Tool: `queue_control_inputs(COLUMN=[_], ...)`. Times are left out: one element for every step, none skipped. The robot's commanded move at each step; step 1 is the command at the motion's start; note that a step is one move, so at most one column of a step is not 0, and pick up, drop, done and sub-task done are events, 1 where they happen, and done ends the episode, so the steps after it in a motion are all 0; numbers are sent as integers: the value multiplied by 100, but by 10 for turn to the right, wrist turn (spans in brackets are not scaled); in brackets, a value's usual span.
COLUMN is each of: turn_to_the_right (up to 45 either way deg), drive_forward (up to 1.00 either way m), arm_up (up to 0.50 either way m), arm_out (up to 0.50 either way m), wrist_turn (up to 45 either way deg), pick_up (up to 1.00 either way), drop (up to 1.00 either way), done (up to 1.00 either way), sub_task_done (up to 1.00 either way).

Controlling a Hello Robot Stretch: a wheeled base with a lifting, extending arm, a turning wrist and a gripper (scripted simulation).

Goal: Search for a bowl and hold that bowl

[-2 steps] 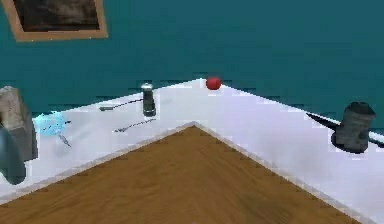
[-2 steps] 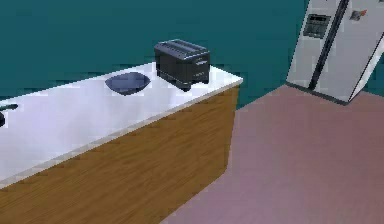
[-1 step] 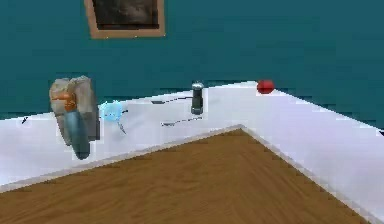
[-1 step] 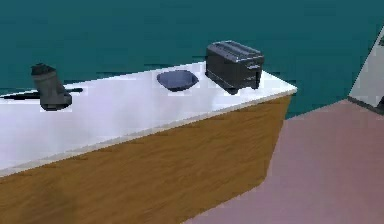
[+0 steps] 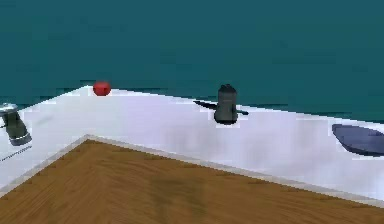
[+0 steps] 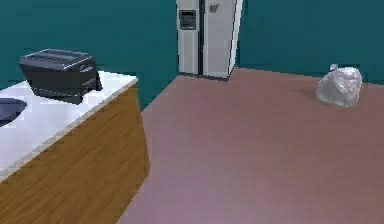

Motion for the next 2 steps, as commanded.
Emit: queue_control_inputs(turn_to_the_right=[180, 0], drive_forward=[0, 40], arm_up=[0, 0], arm_out=[0, 0], wrist_turn=[0, 0], pick_up=[0, 0], drop=[0, 0], done=[0, 0], sub_task_done=[0, 0])
